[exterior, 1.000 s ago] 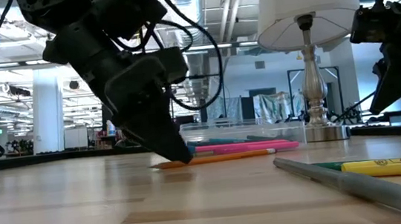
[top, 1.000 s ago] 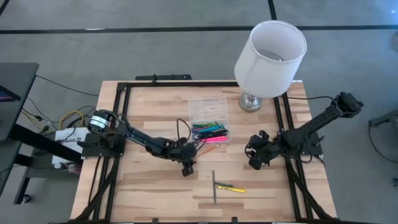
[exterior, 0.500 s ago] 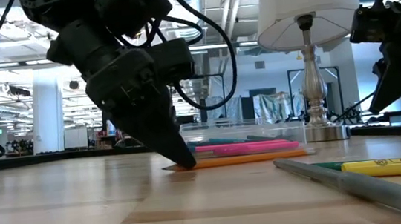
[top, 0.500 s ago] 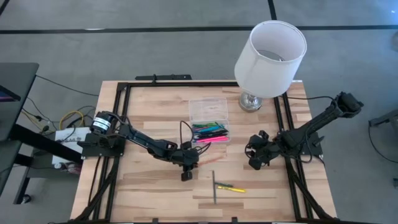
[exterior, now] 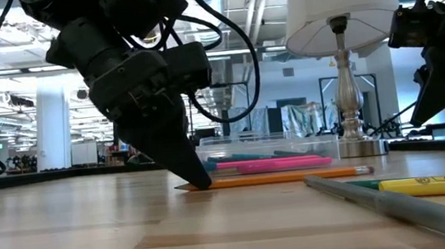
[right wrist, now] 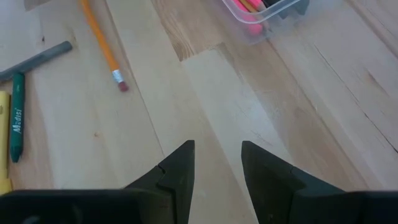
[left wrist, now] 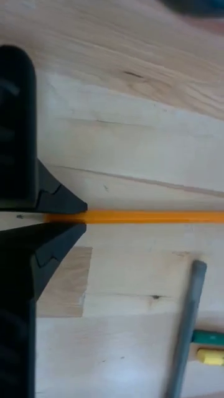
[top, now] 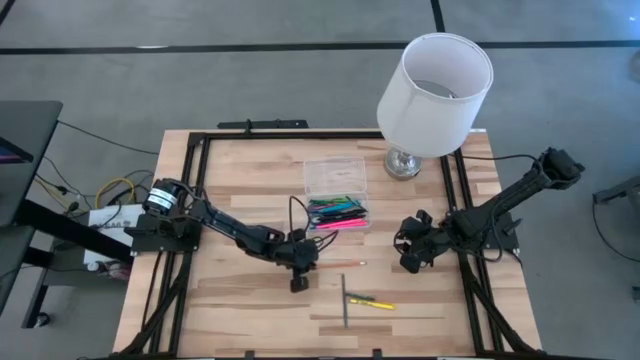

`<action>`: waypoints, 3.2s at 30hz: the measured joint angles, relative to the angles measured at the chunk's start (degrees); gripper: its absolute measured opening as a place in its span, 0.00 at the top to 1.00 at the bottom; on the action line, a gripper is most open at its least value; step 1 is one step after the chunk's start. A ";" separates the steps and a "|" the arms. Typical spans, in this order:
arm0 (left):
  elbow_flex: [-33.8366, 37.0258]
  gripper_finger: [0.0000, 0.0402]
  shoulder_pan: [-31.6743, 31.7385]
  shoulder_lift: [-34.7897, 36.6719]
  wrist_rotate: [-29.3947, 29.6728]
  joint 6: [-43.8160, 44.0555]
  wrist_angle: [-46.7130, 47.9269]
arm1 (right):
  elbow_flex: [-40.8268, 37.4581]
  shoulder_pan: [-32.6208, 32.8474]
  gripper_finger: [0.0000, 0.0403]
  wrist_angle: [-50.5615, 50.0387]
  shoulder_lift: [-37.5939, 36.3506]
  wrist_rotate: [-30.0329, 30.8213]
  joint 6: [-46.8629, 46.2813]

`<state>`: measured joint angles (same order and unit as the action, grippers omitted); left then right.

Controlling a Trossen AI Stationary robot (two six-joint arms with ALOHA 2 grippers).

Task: Pick & place school supplies into a supply box
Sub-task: Put the yellow pencil into the transparent supply box

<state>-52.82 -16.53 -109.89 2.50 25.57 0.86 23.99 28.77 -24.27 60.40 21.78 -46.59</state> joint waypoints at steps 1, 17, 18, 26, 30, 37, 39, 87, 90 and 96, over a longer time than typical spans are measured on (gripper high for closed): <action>0.00 0.99 -0.04 0.07 0.69 1.01 0.02 | 0.00 0.00 0.69 0.00 0.00 0.00 -0.02; -3.52 1.00 -0.86 0.30 10.80 4.22 -1.28 | 0.00 0.00 0.69 0.82 0.00 -0.92 -0.04; -3.89 1.00 -0.90 0.25 11.37 4.04 -1.08 | 0.00 0.00 0.69 0.87 0.00 -0.92 -0.04; -7.16 0.99 -1.23 0.15 12.75 1.61 -1.13 | 0.00 0.00 0.69 1.70 0.00 -1.03 -0.04; -8.41 0.99 -1.25 0.24 13.34 0.06 -0.65 | 0.00 0.00 0.69 2.91 0.00 -1.22 -0.02; -8.28 0.95 -1.14 0.00 12.95 -2.70 2.55 | 0.00 0.00 0.69 3.51 0.00 -1.07 0.02; -8.01 0.90 -1.14 0.00 12.38 -2.94 1.97 | 0.00 0.00 0.69 3.72 0.00 -0.94 0.03; -22.45 0.70 9.07 -7.56 14.10 -17.57 5.44 | 0.00 -0.04 0.69 3.74 0.02 0.90 0.59; -22.49 0.70 9.50 -8.18 14.05 -19.02 5.99 | 0.00 -0.04 0.69 3.72 0.02 0.92 0.59; -22.40 0.70 10.54 -10.27 13.26 -17.97 7.46 | 0.00 -0.04 0.69 3.76 0.01 0.88 0.53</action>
<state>-75.22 -5.99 -120.16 15.77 7.60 8.32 23.99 28.73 -20.52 60.41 22.66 -46.06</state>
